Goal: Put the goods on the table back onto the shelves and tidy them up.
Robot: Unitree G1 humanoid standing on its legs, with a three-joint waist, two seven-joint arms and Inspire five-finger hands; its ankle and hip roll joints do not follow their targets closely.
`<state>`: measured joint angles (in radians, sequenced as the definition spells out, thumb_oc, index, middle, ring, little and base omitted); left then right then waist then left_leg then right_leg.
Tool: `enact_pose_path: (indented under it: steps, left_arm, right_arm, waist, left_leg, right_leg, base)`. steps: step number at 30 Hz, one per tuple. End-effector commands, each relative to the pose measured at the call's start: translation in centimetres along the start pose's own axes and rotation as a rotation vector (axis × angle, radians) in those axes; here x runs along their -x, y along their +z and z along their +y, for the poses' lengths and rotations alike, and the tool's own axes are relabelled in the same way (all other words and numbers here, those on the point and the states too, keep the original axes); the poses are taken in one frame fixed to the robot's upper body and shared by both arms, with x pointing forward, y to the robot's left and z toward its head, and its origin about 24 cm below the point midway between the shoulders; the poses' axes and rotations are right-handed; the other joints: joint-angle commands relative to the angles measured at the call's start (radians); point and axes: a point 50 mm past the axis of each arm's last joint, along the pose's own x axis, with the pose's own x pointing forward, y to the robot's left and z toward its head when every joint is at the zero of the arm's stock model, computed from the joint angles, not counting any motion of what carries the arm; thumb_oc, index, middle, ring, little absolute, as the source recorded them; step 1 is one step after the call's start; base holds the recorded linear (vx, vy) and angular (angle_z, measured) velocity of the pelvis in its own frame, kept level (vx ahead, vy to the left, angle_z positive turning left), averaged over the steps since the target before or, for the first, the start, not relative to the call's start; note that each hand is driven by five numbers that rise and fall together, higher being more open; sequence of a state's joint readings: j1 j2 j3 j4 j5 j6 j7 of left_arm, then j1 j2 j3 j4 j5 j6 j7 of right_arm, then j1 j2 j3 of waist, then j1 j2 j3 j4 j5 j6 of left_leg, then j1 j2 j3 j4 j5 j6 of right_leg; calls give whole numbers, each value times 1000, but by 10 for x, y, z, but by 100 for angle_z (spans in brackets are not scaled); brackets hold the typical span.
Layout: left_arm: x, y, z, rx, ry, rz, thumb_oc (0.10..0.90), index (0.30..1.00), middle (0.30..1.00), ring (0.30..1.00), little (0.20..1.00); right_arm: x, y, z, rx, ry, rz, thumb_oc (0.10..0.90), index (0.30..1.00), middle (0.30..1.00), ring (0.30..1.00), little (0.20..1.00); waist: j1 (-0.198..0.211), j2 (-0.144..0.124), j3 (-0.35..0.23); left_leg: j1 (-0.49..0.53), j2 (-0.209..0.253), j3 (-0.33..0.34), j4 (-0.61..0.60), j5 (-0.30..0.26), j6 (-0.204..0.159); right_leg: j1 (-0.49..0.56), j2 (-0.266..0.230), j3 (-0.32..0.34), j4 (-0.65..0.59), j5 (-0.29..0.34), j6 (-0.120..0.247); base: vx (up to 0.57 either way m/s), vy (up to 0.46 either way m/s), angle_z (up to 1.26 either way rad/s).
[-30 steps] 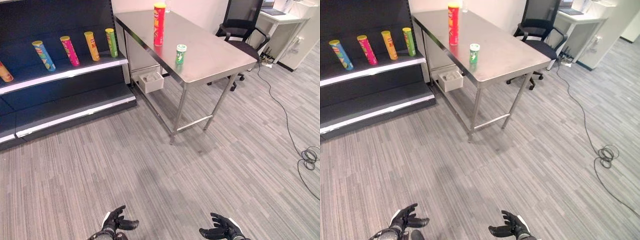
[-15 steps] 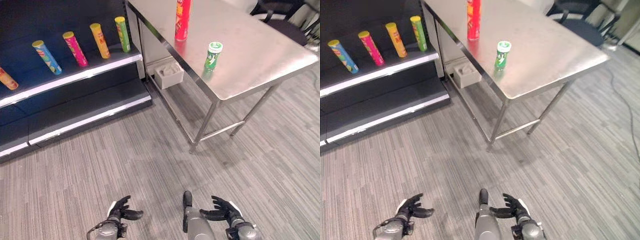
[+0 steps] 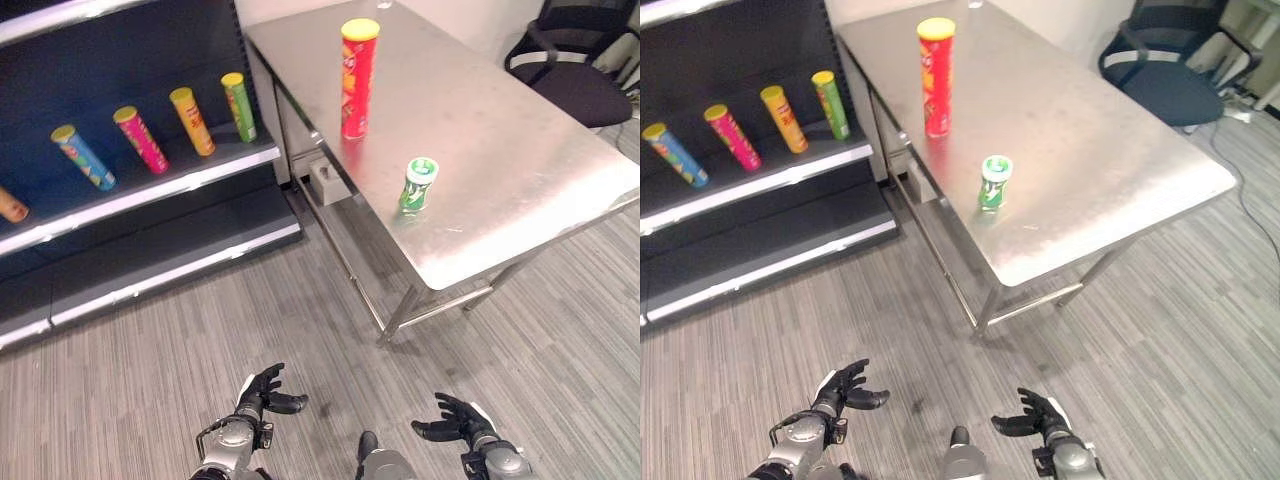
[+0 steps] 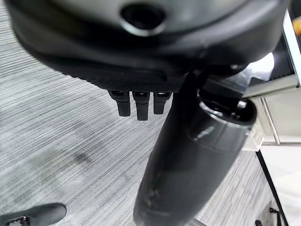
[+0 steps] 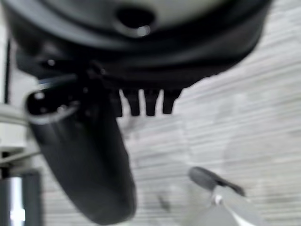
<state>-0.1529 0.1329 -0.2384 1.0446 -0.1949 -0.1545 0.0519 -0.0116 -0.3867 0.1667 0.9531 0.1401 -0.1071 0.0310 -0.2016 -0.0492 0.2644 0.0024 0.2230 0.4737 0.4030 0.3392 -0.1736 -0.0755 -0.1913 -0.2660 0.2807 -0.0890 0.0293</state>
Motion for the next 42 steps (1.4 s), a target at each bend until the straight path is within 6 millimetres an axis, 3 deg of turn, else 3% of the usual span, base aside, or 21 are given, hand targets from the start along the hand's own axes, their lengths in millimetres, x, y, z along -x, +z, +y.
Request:
enact_pose_path:
  steps: [1,5,8,12,13,14,15,16,17,18,20,21,24,25,26,28,30,31,36,40,42]
  left_arm:
    - [6,9,13,-18,15,-109,800,900,900,900,900]
    - [6,7,14,-17,19,-104,800,900,900,900,900]
    - [7,6,15,4,24,-101,800,900,900,900,900]
    - [6,11,16,2,29,-119,800,900,900,900,900]
    - [6,14,16,0,23,-128,800,900,900,900,900]
    - [4,16,17,-12,23,-129,800,900,900,900,900]
    - [4,16,17,-12,23,-129,800,900,900,900,900]
    - [4,19,20,-8,30,-135,800,900,900,900,900]
    - [2,24,21,-12,38,-148,800,900,900,900,900]
    - [2,24,22,-12,38,-148,800,900,900,900,900]
    - [2,24,25,-17,47,-139,800,900,900,900,900]
    - [2,22,26,-16,52,-133,800,900,900,900,900]
    - [1,23,32,-13,70,-131,800,900,900,900,900]
    - [1,23,32,-13,70,-131,800,900,900,900,900]
    - [1,20,35,-31,78,-117,800,900,900,900,900]
    - [2,15,37,-22,88,-100,800,900,900,900,900]
    - [3,14,37,-21,87,-98,800,900,900,900,900]
    - [3,10,36,-20,85,-86,800,900,900,900,900]
    - [4,7,37,-7,90,-74,800,900,900,900,900]
    - [4,8,44,0,104,-77,800,900,900,900,900]
    - [4,9,46,3,105,-78,800,900,900,900,900]
  right_arm:
    - [6,-2,3,-2,4,-47,800,900,900,900,900]
    - [6,-5,4,9,6,-33,800,900,900,900,900]
    - [6,-8,4,19,6,-15,800,900,900,900,900]
    - [5,-9,4,10,5,-3,800,900,900,900,900]
    - [5,-11,5,12,3,5,800,900,900,900,900]
    - [6,-14,4,6,-2,19,800,900,900,900,900]
    - [6,-14,4,6,-2,19,800,900,900,900,900]
    - [6,-14,4,-2,-5,22,800,900,900,900,900]
    - [4,-8,5,-18,-3,0,800,900,900,900,900]
    - [4,-8,5,-18,-3,-1,800,900,900,900,900]
    - [3,-7,8,-45,-8,-2,800,900,900,900,900]
    - [3,-7,9,-53,-8,-6,800,900,900,900,900]
    - [4,-10,7,-65,-22,6,800,900,900,900,900]
    - [4,-10,7,-65,-22,6,800,900,900,900,900]
    - [5,-14,3,-78,-36,24,800,900,900,900,900]
    - [7,-24,0,-106,-58,59,800,900,900,900,900]
    - [9,-29,0,-124,-67,75,800,900,900,900,900]
    - [12,-37,-8,-150,-109,103,800,900,900,900,900]
    - [20,-54,-29,-266,-231,156,800,900,900,900,900]
    - [50,-94,-73,-409,-435,276,800,900,900,900,900]
    - [61,-104,-90,-450,-507,306,800,900,900,900,900]
  waist:
    - [52,14,-45]
    - [57,17,-46]
    - [59,34,-58]
    - [61,37,-80]
    - [60,37,-82]
    - [53,37,-82]
    - [54,37,-83]
    - [47,35,-77]
    - [27,27,-57]
    - [28,26,-58]
    - [23,20,-47]
    - [20,9,-46]
    - [6,11,-60]
    - [4,14,-59]
    - [0,11,-69]
    - [15,-12,-81]
    - [16,-10,-89]
    - [17,-13,-99]
    - [9,-19,-101]
    - [-6,-32,-99]
    - [-9,-35,-99]
  left_leg:
    - [10,52,-36,-417,-178,-20]
    - [-21,74,-59,-473,-128,-38]
    - [0,65,-31,-490,-144,-36]
    - [16,34,49,-490,-165,-21]
    - [22,17,63,-490,-173,-9]
    - [43,-20,75,-490,-209,23]
    - [43,-21,76,-490,-209,23]
    - [57,-40,81,-490,-228,41]
    - [82,-67,92,-490,-250,71]
    - [81,-68,93,-490,-251,71]
    - [101,-91,110,-490,-276,92]
    - [118,-110,105,-490,-303,87]
    - [111,-108,103,-490,-317,65]
    - [111,-104,101,-490,-317,64]
    - [103,-113,82,-490,-325,59]
    - [100,-102,109,-490,-310,57]
    - [109,-100,103,-490,-323,47]
    - [97,-86,119,-490,-299,50]
    - [102,-76,125,-490,-301,44]
    - [114,-66,137,-490,-304,38]
    - [116,-64,141,-490,-306,37]
  right_leg:
    - [155,87,50,-337,39,80]
    - [175,96,87,-333,17,79]
    - [193,104,118,-329,1,85]
    - [205,70,128,-293,-26,105]
    - [200,51,127,-253,-30,113]
    - [162,16,126,-128,-35,140]
    - [160,15,127,-125,-37,141]
    - [117,-7,135,-40,-14,161]
    - [27,-44,148,118,63,185]
    - [23,-46,150,121,62,186]
    - [-39,-88,128,212,110,188]
    - [-48,-125,108,221,95,198]
    - [-60,-114,44,-57,102,183]
    - [-51,-109,39,-69,108,182]
    - [-32,-90,68,-174,110,190]
    - [7,-72,71,-272,154,196]
    - [26,-64,64,-287,144,204]
    - [34,-48,44,-305,156,190]
    - [45,-35,40,-308,151,185]
    - [51,-21,47,-311,144,183]
    - [51,-19,51,-311,144,184]
  base:
    - [504,135,67]
    - [274,45,-27]
    - [313,123,-78]
    - [216,133,-53]
    - [283,274,-51]
    - [202,223,-48]
    - [173,224,-16]
    - [87,186,-20]
    - [86,186,-25]
    - [74,187,-33]
    - [100,136,-10]
    - [184,69,10]
    - [135,-45,-3]
    - [90,-93,-5]
    - [92,-94,19]
    - [10,-129,51]
    - [42,-74,-15]
    - [123,-54,-43]
    - [21,-61,1]
    - [28,-49,-4]
    - [19,-36,-4]
